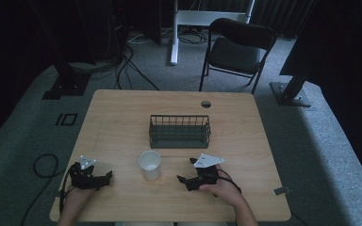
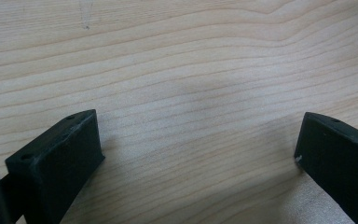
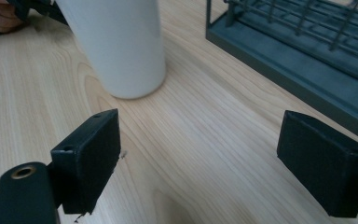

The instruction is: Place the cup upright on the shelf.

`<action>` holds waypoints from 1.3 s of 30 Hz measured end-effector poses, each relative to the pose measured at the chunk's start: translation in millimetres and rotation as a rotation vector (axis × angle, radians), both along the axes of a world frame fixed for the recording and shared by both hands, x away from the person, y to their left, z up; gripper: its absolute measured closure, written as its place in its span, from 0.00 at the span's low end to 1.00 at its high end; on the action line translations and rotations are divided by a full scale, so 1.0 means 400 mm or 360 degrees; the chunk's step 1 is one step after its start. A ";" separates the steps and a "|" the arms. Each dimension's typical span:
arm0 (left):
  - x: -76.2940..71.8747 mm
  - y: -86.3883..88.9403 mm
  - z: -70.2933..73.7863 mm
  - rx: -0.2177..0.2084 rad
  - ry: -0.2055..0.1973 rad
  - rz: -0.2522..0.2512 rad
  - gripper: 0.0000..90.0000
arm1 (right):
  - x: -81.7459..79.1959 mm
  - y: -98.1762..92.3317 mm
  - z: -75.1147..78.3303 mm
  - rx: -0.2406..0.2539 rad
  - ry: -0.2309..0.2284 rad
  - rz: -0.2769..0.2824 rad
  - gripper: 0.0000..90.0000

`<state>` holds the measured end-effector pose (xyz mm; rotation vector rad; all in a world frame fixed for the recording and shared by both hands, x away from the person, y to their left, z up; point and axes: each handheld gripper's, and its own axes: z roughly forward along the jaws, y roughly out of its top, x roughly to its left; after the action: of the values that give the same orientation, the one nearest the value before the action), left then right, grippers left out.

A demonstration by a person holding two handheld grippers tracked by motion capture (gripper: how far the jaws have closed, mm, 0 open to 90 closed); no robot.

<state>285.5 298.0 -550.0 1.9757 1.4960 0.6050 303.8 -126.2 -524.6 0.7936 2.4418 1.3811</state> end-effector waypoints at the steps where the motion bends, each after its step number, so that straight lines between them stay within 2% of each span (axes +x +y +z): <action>1: 0.000 0.000 0.000 0.0000 0.0000 0.0000 0.01 | 0.000 0.005 0.002 0.0003 0.0000 0.0010 0.15; 8: 0.000 0.000 0.000 0.0000 0.0000 0.0000 0.01 | -0.002 0.049 0.004 0.0046 -0.0028 0.0092 0.15; 21: 0.000 0.000 0.000 -0.0002 -0.0001 0.0002 0.01 | -0.001 0.124 0.013 0.0081 -0.0056 0.0195 0.15; 28: 0.000 0.000 0.000 -0.0001 -0.0001 0.0001 0.01 | 0.006 0.165 0.019 0.0097 -0.0081 0.0224 0.15; 34: 0.000 0.000 0.000 0.0000 0.0000 -0.0003 0.01 | 0.021 0.199 0.017 0.0036 -0.0099 0.0250 0.15; 39: 0.000 0.000 0.000 0.0000 0.0000 -0.0003 0.01 | 0.033 0.219 0.022 0.0064 -0.0112 0.0260 0.15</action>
<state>285.6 298.2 -550.0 1.9767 1.4940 0.6043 316.8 -38.5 -515.8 0.5544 2.4786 1.4924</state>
